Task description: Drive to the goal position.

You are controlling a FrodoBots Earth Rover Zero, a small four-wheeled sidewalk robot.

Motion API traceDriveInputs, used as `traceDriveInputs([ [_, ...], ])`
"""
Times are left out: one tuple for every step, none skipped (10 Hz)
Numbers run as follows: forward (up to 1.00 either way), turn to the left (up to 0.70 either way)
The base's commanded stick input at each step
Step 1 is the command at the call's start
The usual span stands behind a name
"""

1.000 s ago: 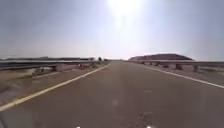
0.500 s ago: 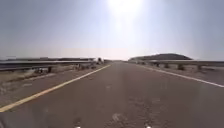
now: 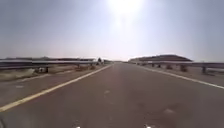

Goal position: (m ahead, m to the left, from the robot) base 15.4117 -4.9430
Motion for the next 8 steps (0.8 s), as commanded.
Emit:
traceDriveInputs([
  [0.7,0.0],
  [0.7,0.0],
  [0.7,0.0],
  [0.7,0.0],
  [0.7,0.0],
  [0.7,0.0],
  [0.7,0.0],
  [0.7,0.0],
])
